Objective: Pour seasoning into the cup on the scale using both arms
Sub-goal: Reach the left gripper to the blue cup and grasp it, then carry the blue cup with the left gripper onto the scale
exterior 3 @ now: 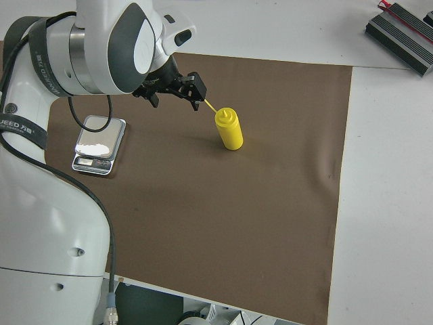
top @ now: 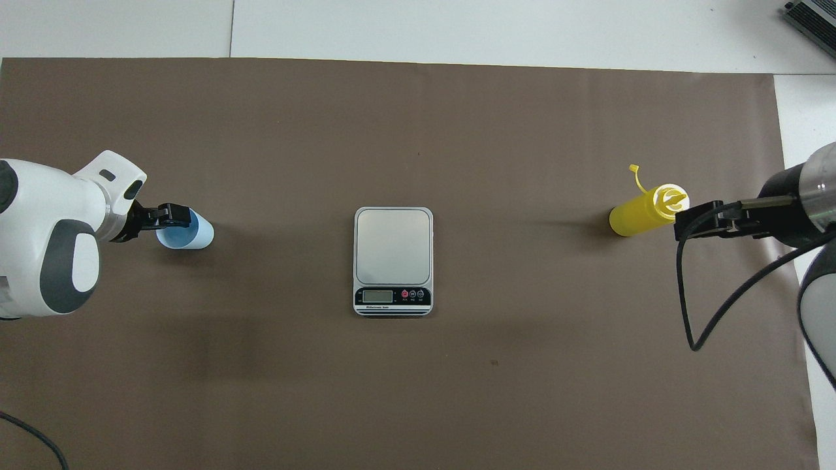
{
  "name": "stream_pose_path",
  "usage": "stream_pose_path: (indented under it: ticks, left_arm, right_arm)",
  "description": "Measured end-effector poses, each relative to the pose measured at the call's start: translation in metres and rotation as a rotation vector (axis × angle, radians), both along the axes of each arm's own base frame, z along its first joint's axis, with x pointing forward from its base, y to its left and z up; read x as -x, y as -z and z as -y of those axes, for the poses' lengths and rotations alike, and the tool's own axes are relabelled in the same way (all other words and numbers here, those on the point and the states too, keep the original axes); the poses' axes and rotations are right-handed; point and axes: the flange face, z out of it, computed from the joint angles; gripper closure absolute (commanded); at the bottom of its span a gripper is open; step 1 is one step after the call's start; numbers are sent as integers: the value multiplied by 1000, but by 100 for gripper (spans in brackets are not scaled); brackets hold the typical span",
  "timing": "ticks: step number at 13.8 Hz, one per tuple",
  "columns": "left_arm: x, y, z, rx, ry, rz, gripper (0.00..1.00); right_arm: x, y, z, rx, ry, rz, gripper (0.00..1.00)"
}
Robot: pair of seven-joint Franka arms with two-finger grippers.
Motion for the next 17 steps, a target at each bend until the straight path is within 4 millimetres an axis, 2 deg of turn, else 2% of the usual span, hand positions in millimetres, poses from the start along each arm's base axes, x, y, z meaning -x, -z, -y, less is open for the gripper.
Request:
stream_pose_path:
  ticks: [1,3,7,9,14,17]
  left_arm:
    - [0,3,1,1,-1,-4,49]
    - [0,5,1,1,-2,-7,100]
    - [0,5,2,1,0,-10,100]
    - [-3,-4,6,6,4,-20,100]
    - [-26,-56,14,8,18,-5,100]
    - [-34,-92,49,41,21,-5,100]
  right_arm:
    - [0,0,0,0,0,0,0]
    - [0,0,0,0,0,0,0]
    - [0,0,0,0,0,0,0]
    - [0,0,0,0,0,0,0]
    - [0,0,0,0,0,0,0]
    - [0,0,0,0,0,0,0]
